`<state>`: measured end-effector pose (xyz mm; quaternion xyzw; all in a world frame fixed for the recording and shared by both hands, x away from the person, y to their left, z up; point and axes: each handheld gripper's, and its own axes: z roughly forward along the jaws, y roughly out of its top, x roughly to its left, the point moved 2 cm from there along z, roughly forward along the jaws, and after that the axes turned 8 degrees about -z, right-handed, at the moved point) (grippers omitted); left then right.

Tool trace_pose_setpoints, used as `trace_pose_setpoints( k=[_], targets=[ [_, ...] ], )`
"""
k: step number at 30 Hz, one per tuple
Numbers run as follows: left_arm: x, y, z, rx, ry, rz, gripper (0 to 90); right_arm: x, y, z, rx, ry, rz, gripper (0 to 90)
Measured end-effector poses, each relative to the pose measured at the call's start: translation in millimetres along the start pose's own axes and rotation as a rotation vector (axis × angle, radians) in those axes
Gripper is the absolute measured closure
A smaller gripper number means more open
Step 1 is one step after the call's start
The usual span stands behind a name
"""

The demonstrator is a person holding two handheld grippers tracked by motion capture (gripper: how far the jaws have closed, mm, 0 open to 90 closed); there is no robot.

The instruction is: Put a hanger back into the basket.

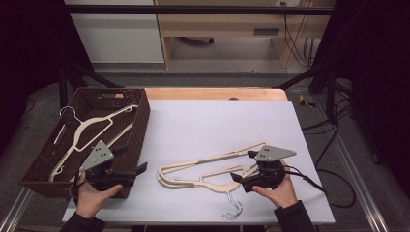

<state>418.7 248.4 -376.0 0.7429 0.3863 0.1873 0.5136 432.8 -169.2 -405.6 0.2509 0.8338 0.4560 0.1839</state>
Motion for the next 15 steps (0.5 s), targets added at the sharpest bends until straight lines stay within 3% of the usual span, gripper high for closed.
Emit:
trace_pose_setpoints(
  k=[11,15],
  targets=[
    [-6.8,-6.8,9.3,0.028,-0.030,0.027,9.6,11.0,-6.1,20.4,0.085,0.076,-0.022,11.3],
    [-8.6,-7.9,11.2,0.032,-0.036,0.031,9.5,16.2,-7.5,26.1,0.130,0.087,-0.057,12.2]
  ],
)
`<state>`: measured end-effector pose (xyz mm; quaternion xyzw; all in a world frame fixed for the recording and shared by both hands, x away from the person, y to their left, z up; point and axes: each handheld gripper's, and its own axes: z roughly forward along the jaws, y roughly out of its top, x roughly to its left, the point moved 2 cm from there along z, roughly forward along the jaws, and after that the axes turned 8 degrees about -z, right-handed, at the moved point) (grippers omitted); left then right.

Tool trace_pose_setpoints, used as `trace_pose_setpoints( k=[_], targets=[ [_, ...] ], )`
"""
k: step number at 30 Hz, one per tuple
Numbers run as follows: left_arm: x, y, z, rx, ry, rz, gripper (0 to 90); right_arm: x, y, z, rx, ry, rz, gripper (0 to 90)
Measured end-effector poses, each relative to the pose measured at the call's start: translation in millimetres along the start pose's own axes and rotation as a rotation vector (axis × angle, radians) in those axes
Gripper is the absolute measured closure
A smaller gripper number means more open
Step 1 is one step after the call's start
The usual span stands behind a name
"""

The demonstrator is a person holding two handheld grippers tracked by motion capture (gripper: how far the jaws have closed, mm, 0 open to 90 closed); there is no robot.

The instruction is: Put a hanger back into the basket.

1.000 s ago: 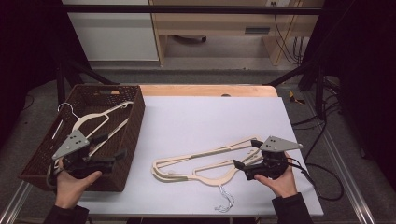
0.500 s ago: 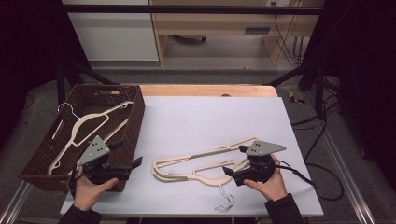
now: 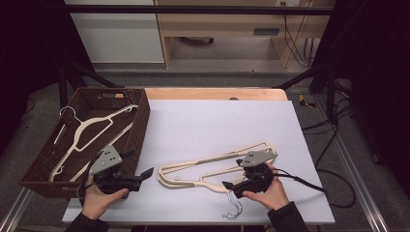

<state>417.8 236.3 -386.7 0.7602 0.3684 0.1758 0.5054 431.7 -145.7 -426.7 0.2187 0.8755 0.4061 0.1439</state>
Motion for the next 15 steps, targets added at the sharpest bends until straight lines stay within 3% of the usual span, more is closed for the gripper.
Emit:
trace_pose_setpoints(
  k=[6,15],
  targets=[
    [-0.8,0.1,0.4,0.003,-0.001,0.006,8.7,9.8,0.7,11.7,0.048,0.040,-0.031,15.7],
    [-2.1,-1.6,4.0,0.020,-0.002,0.014,8.3,16.1,-7.2,35.3,0.125,0.123,-0.045,31.5]
  ],
)
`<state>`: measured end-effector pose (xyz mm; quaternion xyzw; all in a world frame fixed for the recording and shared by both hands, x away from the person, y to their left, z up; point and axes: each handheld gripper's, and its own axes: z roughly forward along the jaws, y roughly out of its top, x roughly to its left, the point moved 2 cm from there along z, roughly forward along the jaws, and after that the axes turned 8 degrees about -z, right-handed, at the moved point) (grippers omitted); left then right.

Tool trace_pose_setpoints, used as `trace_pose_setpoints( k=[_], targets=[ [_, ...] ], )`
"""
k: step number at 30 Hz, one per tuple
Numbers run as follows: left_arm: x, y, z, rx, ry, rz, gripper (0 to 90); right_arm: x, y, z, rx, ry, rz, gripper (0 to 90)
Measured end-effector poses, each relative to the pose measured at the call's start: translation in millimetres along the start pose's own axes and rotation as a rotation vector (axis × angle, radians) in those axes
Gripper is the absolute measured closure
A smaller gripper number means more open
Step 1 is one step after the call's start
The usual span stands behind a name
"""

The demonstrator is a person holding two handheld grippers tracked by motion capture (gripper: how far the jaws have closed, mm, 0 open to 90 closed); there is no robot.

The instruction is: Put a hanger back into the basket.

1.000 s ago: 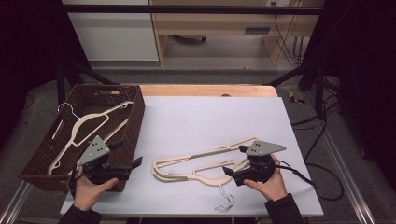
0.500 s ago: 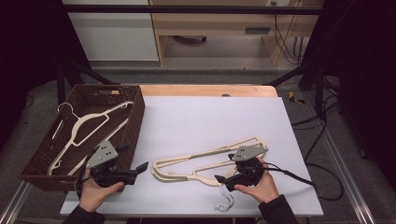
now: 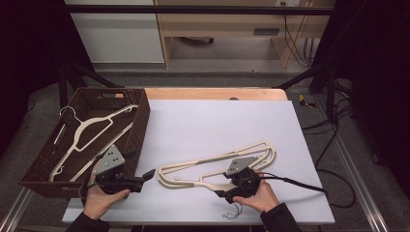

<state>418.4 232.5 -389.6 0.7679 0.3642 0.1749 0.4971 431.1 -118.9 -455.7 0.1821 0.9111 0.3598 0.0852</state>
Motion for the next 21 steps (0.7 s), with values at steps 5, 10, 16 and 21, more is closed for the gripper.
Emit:
trace_pose_setpoints(
  k=[5,10,16,21],
  targets=[
    [-1.2,-1.0,2.4,0.008,-0.001,0.005,8.3,0.5,-3.7,13.2,0.050,0.028,-0.006,37.8],
    [-1.9,-1.8,3.9,0.014,-0.001,0.010,8.3,-0.7,-6.3,21.6,0.087,0.047,-0.020,45.5],
    [-2.6,-2.4,5.6,0.019,-0.001,0.013,8.4,-2.7,-6.9,24.8,0.105,0.054,-0.039,53.5],
    [-3.4,-3.0,7.2,0.025,-0.003,0.017,8.4,-4.3,-6.2,25.3,0.108,0.066,-0.053,55.2]
  ],
)
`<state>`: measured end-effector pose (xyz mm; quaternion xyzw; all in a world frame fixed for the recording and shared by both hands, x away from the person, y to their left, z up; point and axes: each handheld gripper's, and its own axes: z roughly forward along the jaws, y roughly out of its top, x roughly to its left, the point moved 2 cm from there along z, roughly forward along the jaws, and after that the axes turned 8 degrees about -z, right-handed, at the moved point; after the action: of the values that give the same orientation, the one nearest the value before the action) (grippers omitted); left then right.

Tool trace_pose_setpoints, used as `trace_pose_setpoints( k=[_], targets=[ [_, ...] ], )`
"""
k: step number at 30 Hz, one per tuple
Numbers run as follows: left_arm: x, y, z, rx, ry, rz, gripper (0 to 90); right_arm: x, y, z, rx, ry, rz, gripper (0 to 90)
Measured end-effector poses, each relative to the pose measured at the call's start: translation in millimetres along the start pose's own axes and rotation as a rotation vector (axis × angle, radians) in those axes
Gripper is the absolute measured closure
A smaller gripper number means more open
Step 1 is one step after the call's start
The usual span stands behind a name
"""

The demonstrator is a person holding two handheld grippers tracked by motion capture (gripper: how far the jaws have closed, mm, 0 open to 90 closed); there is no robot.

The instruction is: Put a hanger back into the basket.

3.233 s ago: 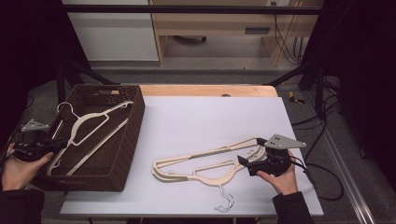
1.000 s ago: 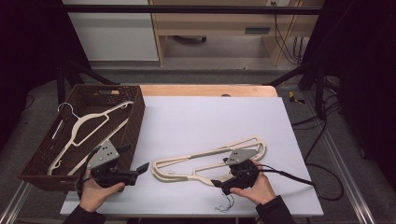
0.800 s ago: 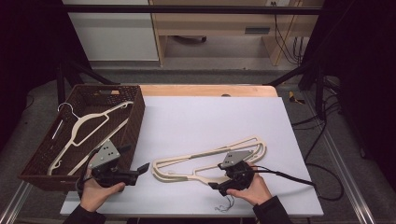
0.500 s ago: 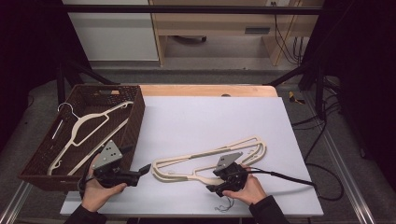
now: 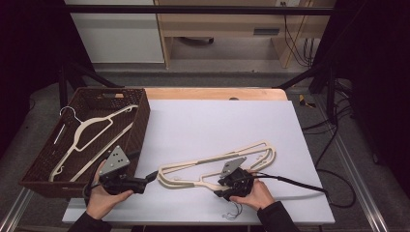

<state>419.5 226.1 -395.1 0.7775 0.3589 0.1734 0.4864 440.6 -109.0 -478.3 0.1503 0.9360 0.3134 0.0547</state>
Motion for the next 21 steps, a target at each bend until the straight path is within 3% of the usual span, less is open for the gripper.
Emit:
trace_pose_setpoints(
  k=[8,12,16,21],
  targets=[
    [-0.4,-0.3,1.3,0.003,0.000,0.001,8.5,-2.3,-1.3,5.3,0.011,-0.011,-0.027,52.4],
    [-1.2,-0.4,1.9,0.006,-0.003,0.006,8.6,-2.3,-1.8,5.5,0.008,-0.034,-0.045,59.4],
    [0.0,0.4,3.3,-0.004,-0.051,-0.035,8.9,-4.4,-1.2,5.2,0.002,-0.025,-0.043,64.9],
    [-1.4,2.8,-0.2,-0.019,-0.075,-0.037,9.3,-6.8,-1.0,3.6,0.007,-0.018,-0.054,67.0]
  ],
)
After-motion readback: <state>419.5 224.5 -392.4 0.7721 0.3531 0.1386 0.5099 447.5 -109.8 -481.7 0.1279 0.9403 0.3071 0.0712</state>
